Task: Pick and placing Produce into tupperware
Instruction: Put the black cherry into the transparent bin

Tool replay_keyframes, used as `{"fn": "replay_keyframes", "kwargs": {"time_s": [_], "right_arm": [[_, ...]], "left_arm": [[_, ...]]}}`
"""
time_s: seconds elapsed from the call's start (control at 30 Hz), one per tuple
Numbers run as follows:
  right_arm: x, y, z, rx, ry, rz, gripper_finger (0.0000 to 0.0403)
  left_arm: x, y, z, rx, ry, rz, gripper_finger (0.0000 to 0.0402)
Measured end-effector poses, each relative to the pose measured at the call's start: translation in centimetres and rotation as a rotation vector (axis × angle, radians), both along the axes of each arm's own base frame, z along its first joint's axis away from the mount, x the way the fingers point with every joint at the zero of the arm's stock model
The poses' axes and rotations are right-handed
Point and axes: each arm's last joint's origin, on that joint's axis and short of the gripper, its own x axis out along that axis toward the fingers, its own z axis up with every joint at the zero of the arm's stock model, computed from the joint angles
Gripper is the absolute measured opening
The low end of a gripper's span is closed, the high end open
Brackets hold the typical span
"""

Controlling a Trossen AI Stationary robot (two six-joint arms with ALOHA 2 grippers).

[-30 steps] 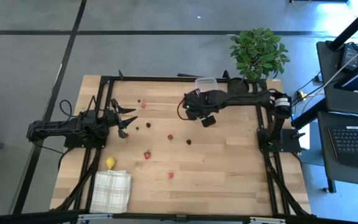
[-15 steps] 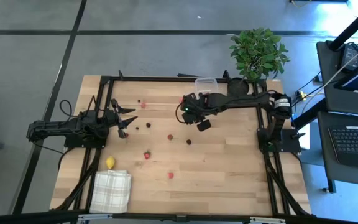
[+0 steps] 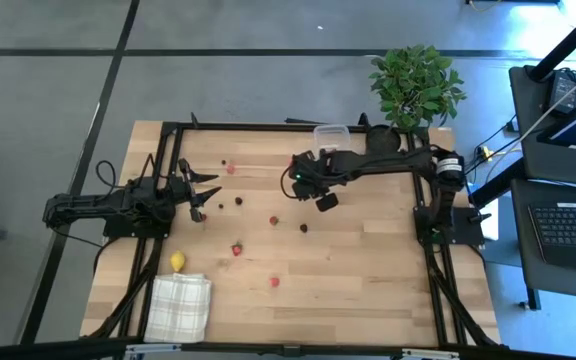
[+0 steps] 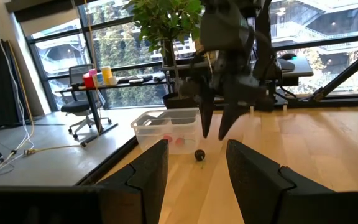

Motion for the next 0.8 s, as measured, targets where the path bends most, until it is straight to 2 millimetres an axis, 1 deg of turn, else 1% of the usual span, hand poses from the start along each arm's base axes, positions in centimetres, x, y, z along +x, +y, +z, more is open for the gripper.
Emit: {"fn": "replay_keyframes", "kwargs": {"time_s": [0.1, 0.27, 0.63, 0.8], "right_arm": [[0.2, -0.2, -1.6, -0.047, 0.065, -0.004, 0.0149], [0.4, -0.5, -2.6, -0.058, 0.098, -0.004, 0.0149], [0.1, -2.2, -2.7, -0.056, 0.1, -0.05, 0.0149], [0.1, -2.3, -2.7, -0.051, 0.081, -0.076, 0.0149]], "left_arm": [[0.0, 0.0, 0.0, 0.0, 0.0, 0.0, 0.0157], [0.0, 0.0, 0.0, 0.0, 0.0, 0.0, 0.0157], [0.0, 0.0, 0.0, 0.0, 0.0, 0.0, 0.0157], [0.0, 0.0, 0.0, 0.0, 0.0, 0.0, 0.0157]]}}
